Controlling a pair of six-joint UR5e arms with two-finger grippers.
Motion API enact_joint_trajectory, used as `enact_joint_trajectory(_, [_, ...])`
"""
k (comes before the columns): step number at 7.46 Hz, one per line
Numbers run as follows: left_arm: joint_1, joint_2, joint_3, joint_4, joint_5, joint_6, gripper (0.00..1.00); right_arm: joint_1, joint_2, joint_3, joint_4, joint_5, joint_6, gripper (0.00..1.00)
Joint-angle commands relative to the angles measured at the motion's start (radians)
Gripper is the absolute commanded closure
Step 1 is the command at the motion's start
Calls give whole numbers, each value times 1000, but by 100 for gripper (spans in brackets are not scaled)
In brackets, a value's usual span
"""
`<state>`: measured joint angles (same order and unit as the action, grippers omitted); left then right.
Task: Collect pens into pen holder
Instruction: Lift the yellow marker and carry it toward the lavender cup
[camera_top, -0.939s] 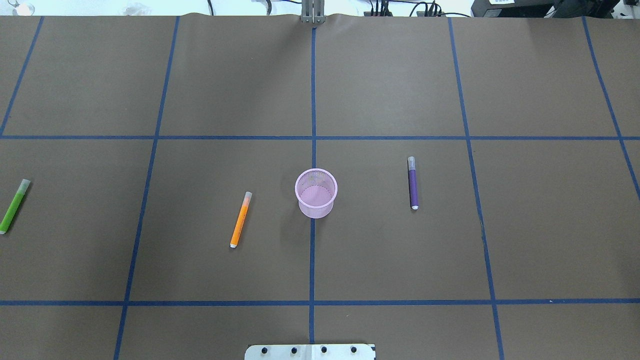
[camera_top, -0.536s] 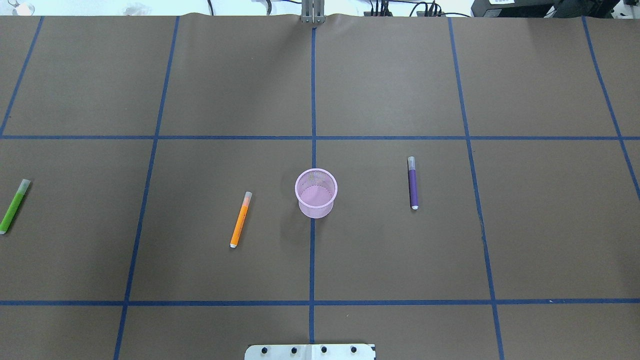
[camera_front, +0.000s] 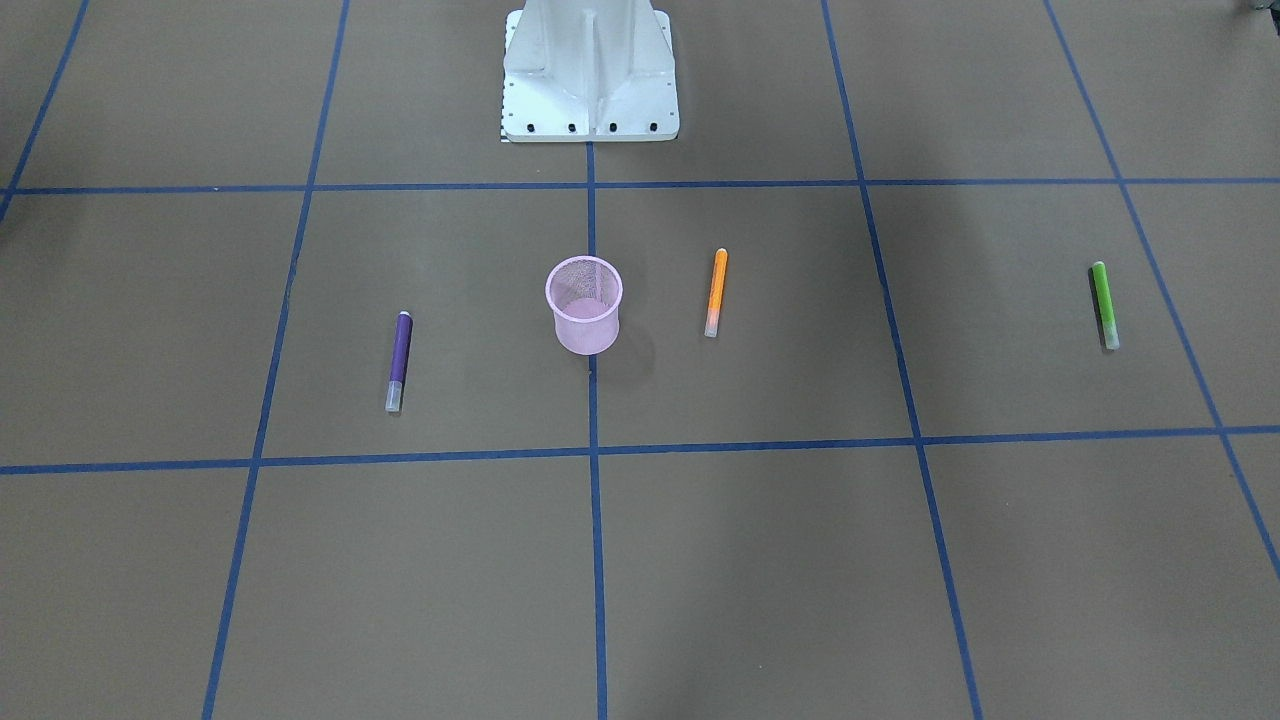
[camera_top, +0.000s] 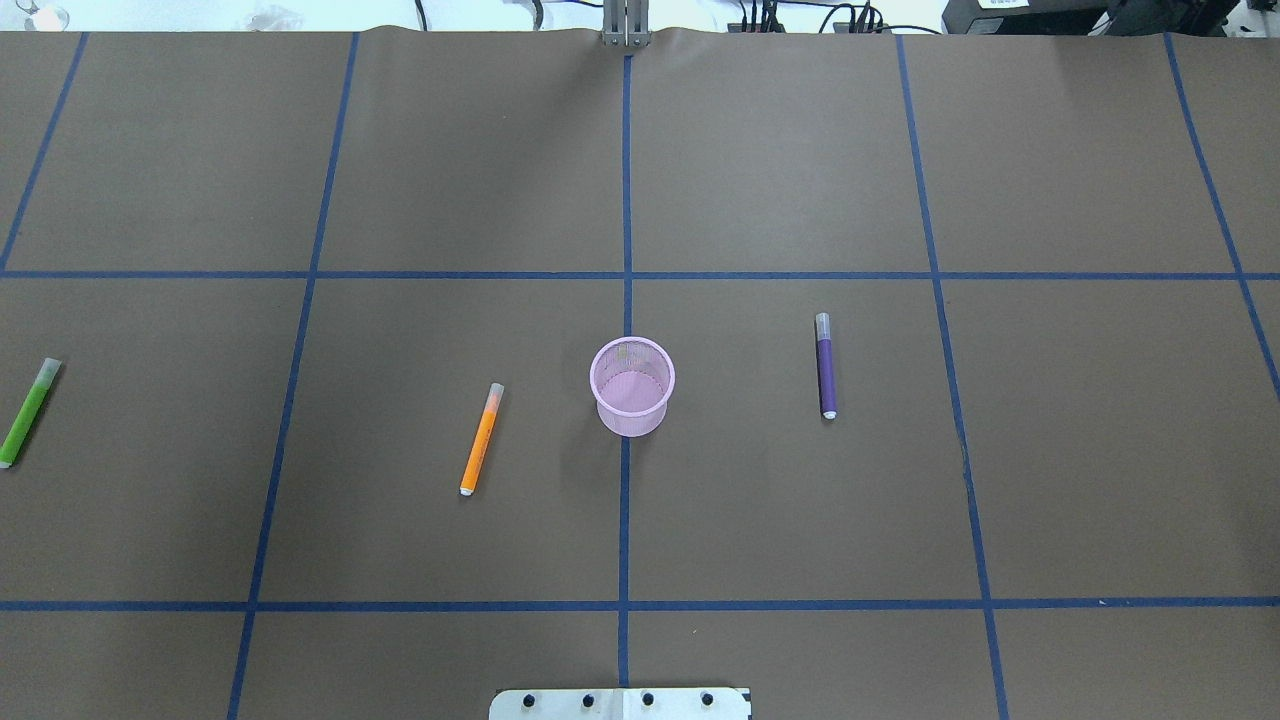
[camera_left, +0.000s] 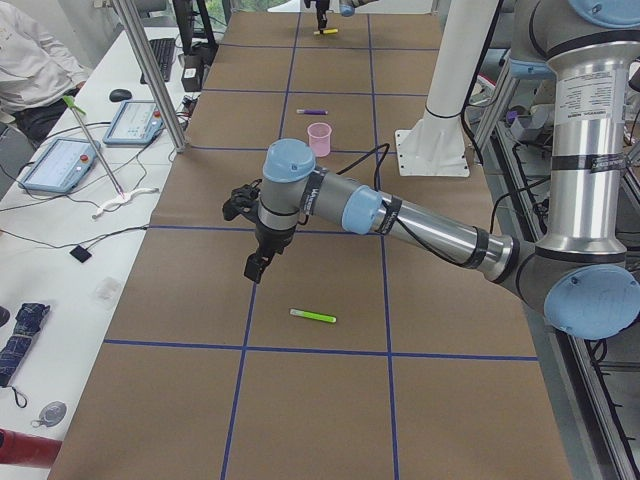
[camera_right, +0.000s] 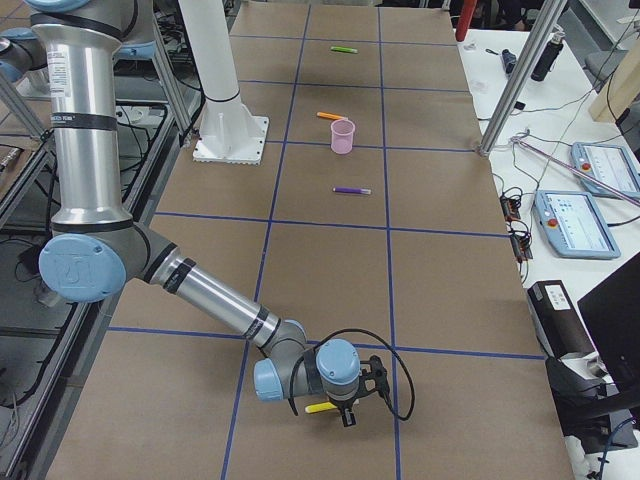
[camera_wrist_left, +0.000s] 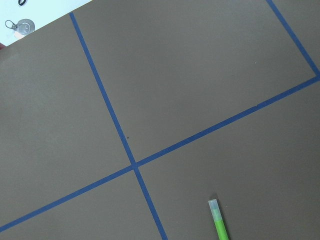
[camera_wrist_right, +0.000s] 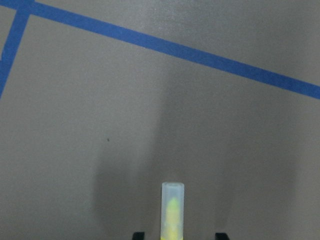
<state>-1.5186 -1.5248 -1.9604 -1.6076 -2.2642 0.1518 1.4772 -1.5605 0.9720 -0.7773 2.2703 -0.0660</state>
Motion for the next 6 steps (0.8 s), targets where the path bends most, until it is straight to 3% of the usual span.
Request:
enact_joint_trajectory(1, [0, 0, 2, 0, 0, 0, 0, -9, 5, -1, 1, -5, 0, 52])
enact_joint_trajectory(2, [0, 0, 2, 0, 0, 0, 0, -12, 7, -1, 1, -5, 0, 53])
enact_joint_trajectory(4, [0, 0, 2, 0, 0, 0, 0, -15, 10, -1, 1, -5, 0, 62])
enact_joint_trajectory(6, [0, 0, 2, 0, 0, 0, 0, -20, 10, -1, 1, -17, 0, 62])
